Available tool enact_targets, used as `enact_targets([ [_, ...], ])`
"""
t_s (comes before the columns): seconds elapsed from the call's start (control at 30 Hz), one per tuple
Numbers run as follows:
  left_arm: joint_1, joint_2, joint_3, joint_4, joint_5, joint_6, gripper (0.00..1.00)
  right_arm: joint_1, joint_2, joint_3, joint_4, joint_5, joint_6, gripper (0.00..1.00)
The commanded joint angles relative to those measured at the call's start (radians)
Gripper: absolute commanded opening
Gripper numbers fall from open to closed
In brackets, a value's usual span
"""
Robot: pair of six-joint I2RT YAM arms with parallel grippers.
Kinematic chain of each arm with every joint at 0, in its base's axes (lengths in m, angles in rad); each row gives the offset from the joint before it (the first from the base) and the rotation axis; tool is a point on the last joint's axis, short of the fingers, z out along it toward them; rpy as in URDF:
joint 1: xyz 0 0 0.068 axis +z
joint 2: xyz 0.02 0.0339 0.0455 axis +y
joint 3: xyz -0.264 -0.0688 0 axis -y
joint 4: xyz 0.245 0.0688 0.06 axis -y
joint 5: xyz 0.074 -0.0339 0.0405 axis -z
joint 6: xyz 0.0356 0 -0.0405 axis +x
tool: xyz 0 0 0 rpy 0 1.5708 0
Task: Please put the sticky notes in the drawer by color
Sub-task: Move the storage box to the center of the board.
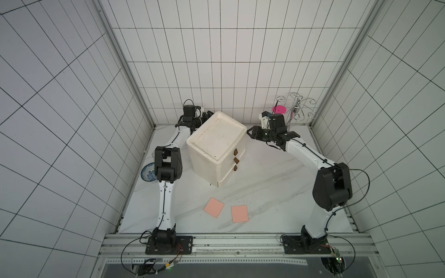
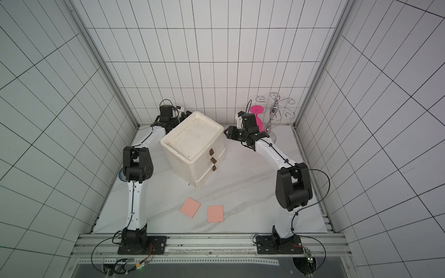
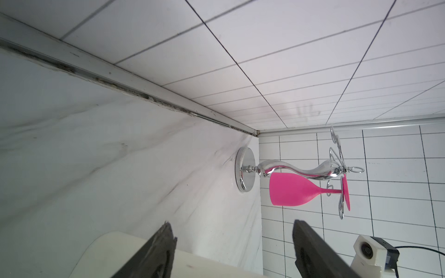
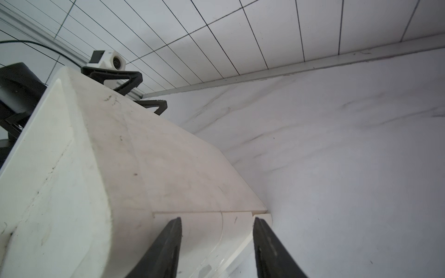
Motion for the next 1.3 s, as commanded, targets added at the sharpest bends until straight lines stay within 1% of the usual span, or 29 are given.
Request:
enact_targets([
  [0.0,-0.109,0.014,0.019,0.016,0.089,0.032,0.79,0.039,-0.108,-0.09,-0.059,0.049,-0.039,0.53],
  [0.17,-0.165,0.074,0.099,0.026,0.114,-0.01,0.79,0.032,-0.268,-0.194,-0.164,0.079,-0.074,0.53],
  [0.27,-0.166,0.089,0.145,0.024,0.113,-0.035,0.78,0.035,-0.404,-0.296,-0.193,0.104,-0.095,0.53],
  [0.37,-0.135,0.07,0.195,0.031,0.098,-0.074,0.77,0.036,-0.544,-0.38,-0.233,0.124,-0.132,0.53],
  [0.47,-0.077,0.027,0.297,-0.036,0.056,-0.06,0.76,0.048,-0.635,-0.412,-0.312,0.137,-0.161,0.53],
  [0.57,-0.008,-0.052,0.361,-0.099,0.017,-0.052,0.76,0.111,-0.702,-0.436,-0.377,0.126,-0.189,0.52],
  [0.63,0.034,-0.148,0.322,-0.168,-0.015,-0.011,0.77,0.193,-0.749,-0.463,-0.391,0.117,-0.19,0.51],
  [0.67,0.052,-0.219,0.256,-0.205,-0.045,0.03,0.77,0.249,-0.768,-0.481,-0.393,0.115,-0.179,0.51],
  [0.73,0.072,-0.37,0.081,-0.268,-0.154,0.108,0.78,0.359,-0.802,-0.526,-0.378,0.136,-0.137,0.5],
  [0.77,0.079,-0.472,-0.047,-0.267,-0.214,0.142,0.79,0.417,-0.818,-0.558,-0.343,0.151,-0.107,0.5],
  [0.8,0.083,-0.558,-0.17,-0.266,-0.279,0.161,0.8,0.473,-0.831,-0.588,-0.299,0.171,-0.079,0.5],
  [0.87,0.097,-0.683,-0.362,-0.295,-0.384,0.159,0.81,0.57,-0.834,-0.628,-0.229,0.23,-0.032,0.49],
  [0.97,0.122,-0.816,-0.589,-0.394,-0.473,0.182,0.81,0.695,-0.781,-0.651,-0.115,0.322,-0.003,0.49],
  [1.0,0.126,-0.861,-0.671,-0.415,-0.511,0.194,0.82,0.72,-0.748,-0.647,-0.09,0.355,0.004,0.49],
  [1.07,0.133,-0.943,-0.811,-0.428,-0.552,0.199,0.82,0.756,-0.677,-0.635,-0.035,0.369,0.006,0.49],
  [1.13,0.139,-1.02,-0.94,-0.427,-0.565,0.2,0.82,0.771,-0.609,-0.618,0.013,0.384,0.017,0.49],
  [1.27,0.144,-1.163,-1.136,-0.4,-0.553,0.134,0.81,0.771,-0.493,-0.593,0.124,0.403,0.028,0.49],
])
